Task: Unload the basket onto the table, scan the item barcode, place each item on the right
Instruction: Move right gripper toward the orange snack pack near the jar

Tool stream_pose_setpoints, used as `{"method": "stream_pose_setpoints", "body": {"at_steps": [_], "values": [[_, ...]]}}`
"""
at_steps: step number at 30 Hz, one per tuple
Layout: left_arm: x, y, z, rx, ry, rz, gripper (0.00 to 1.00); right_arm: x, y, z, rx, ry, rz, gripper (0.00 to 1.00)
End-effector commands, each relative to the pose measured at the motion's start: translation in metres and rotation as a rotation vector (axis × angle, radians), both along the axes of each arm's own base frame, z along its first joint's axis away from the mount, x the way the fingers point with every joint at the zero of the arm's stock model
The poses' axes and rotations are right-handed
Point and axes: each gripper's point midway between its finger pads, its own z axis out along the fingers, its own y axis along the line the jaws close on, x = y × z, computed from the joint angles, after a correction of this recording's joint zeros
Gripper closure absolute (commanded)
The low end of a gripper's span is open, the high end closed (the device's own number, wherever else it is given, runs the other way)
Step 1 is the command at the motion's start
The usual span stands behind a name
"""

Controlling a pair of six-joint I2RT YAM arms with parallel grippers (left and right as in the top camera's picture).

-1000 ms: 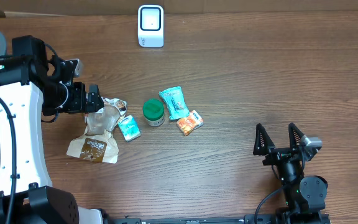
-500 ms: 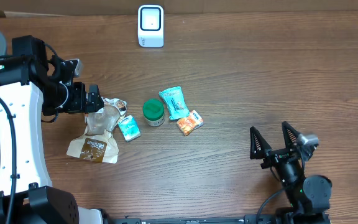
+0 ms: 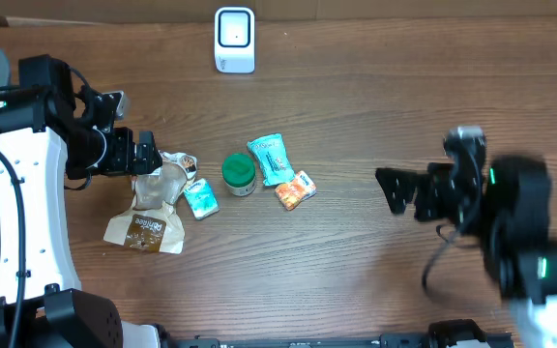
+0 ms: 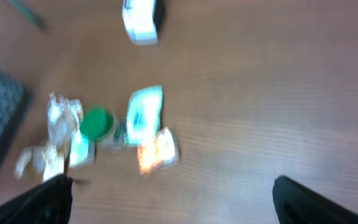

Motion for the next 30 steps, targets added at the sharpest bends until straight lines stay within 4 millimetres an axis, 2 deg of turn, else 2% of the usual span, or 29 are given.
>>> {"method": "stream_pose_setpoints", "body": {"at_steps": [1, 3, 5, 10, 12, 15, 18, 21, 25, 29, 30], "values": [[0.001, -0.002, -0.001, -0.010, -0.005, -0.026, 0.00, 0.033, 0.009, 0.010, -0.027, 0.104, 0.065, 0.00], [0.001, -0.002, -0.001, -0.010, -0.005, -0.026, 0.00, 0.056, 0.011, 0.005, -0.030, 0.149, 0.064, 0.00], [0.001, -0.002, -0.001, -0.010, -0.005, -0.027, 0.00, 0.075, 0.021, -0.008, 0.034, 0.215, 0.064, 0.00], [0.001, -0.002, -0.001, -0.010, -0.005, -0.026, 0.00, 0.103, 0.035, -0.046, 0.110, 0.311, 0.082, 0.00], [0.001, -0.002, -0.001, -0.010, -0.006, -0.026, 0.01, 0.107, 0.043, -0.057, 0.132, 0.338, 0.114, 0.00], [0.001, -0.002, -0.001, -0.010, -0.005, -0.026, 0.01, 0.103, 0.056, -0.077, 0.124, 0.406, 0.144, 0.10], [0.001, -0.002, -0.001, -0.010, -0.005, -0.026, 0.00, 0.089, 0.078, -0.099, 0.095, 0.500, 0.174, 0.23], [0.001, -0.002, -0.001, -0.010, -0.005, -0.026, 0.00, 0.076, 0.094, -0.124, 0.005, 0.589, 0.117, 0.31], [0.001, -0.002, -0.001, -0.010, -0.005, -0.026, 0.01, 0.060, 0.116, -0.150, -0.124, 0.642, 0.021, 0.48], [0.001, -0.002, -0.001, -0.010, -0.005, -0.026, 0.00, 0.052, 0.137, -0.167, -0.172, 0.649, -0.110, 0.65], [0.001, -0.002, -0.001, -0.010, -0.006, -0.026, 0.01, 0.051, 0.142, -0.170, -0.168, 0.642, -0.133, 0.67]]}}
